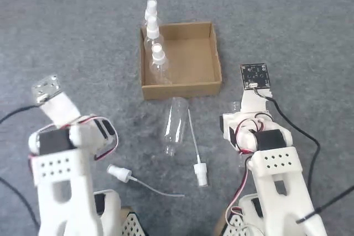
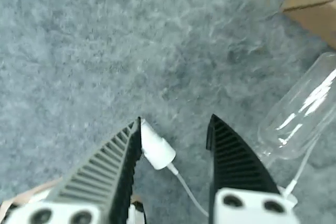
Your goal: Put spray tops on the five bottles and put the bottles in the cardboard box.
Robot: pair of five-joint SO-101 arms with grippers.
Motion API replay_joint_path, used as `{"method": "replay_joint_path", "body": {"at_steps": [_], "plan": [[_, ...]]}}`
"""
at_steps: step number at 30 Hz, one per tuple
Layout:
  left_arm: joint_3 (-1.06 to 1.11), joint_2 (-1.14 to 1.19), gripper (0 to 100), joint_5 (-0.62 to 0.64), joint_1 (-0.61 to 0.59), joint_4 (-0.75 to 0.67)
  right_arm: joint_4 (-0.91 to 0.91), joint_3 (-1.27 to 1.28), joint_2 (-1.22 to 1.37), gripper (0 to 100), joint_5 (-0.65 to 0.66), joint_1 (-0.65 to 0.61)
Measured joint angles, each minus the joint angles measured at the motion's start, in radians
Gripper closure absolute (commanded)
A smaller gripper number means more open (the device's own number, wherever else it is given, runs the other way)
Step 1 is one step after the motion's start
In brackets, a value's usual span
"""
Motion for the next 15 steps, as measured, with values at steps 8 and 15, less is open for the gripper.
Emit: {"method": "replay_joint_path", "body": {"at_steps": [8,15], "plan": [[-0.044,0.258,80,0.0,-0.002,0.0,0.0,0.0,0.0,99.1,0.0,0.0],[-0.055,0.454,80,-0.003,-0.002,-0.003,0.0,0.0,0.0,99.1,0.0,0.0]]}}
